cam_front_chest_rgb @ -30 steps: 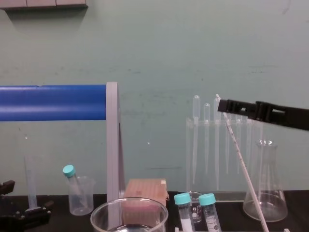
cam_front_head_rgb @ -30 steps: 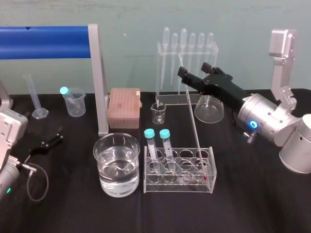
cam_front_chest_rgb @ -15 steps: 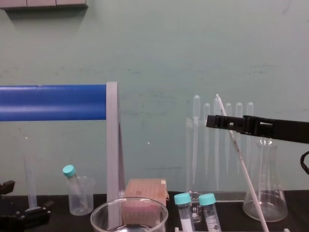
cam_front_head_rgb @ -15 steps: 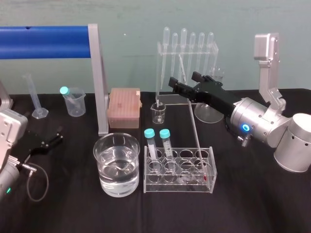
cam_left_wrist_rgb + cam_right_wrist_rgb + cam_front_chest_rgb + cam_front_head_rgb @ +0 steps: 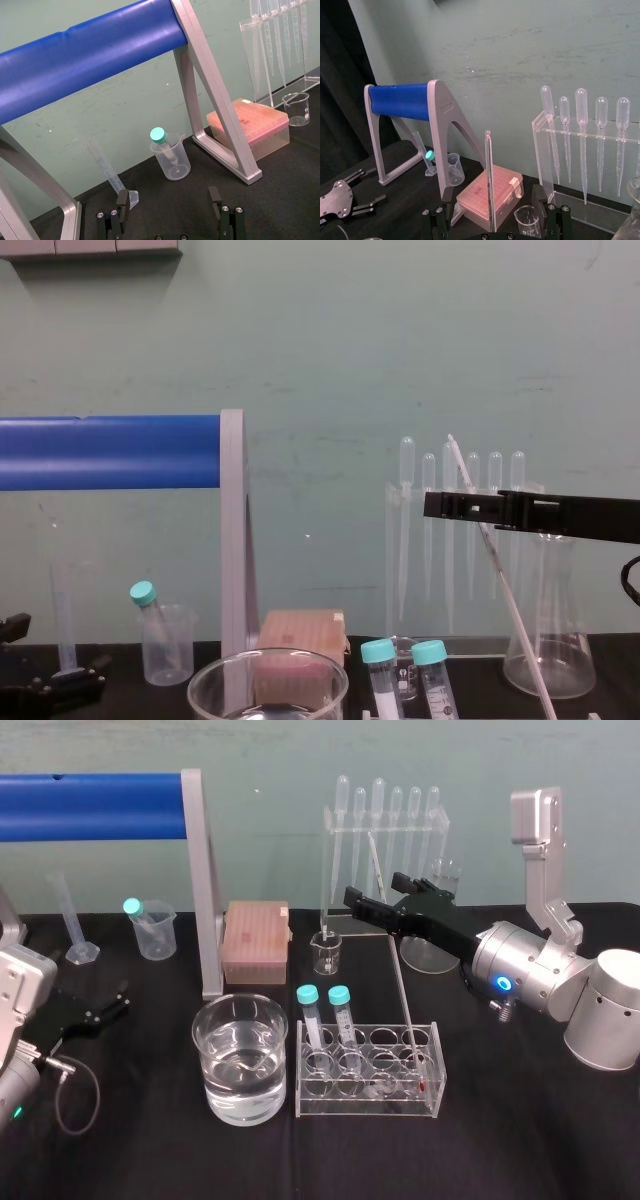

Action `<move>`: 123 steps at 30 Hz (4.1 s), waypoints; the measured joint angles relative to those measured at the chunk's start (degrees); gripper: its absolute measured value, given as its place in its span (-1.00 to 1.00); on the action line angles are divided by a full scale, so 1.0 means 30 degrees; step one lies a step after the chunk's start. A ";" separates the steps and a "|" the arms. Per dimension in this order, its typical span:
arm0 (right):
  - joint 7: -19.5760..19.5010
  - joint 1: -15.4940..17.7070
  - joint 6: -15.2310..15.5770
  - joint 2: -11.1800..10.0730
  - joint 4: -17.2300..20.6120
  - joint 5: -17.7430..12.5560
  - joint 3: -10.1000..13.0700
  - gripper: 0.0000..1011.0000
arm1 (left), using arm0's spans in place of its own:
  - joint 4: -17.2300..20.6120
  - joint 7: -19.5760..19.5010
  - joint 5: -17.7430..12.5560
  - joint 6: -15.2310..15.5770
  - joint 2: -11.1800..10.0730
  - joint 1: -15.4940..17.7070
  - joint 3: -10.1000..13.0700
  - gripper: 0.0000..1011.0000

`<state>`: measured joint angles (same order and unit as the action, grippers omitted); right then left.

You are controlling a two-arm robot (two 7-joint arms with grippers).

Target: Hold the thermometer with one hand and immerse one end into the beaker, then reinsert it into the test tube rack.

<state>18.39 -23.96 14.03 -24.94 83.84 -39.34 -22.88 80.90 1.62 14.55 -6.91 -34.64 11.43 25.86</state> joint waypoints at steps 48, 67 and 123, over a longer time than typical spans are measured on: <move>0.0063 -0.0071 0.0157 0.0114 -0.0184 -0.0006 -0.0071 0.45 | 0.0000 0.0000 0.0001 0.0001 0.0000 -0.0001 0.0000 0.99; 0.0064 -0.0070 0.0152 0.0113 -0.0185 -0.0006 -0.0071 -0.73 | 0.0000 0.0000 0.0001 0.0001 0.0000 0.0000 0.0000 0.99; 0.4035 -0.1080 -0.4398 -0.0121 0.1159 -0.2801 0.1277 -0.89 | 0.0000 0.0000 0.0001 0.0001 0.0000 -0.0001 -0.0001 0.99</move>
<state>30.50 -27.20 0.84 -25.30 87.32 -47.74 -19.05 80.90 1.62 14.55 -6.90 -34.64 11.43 25.86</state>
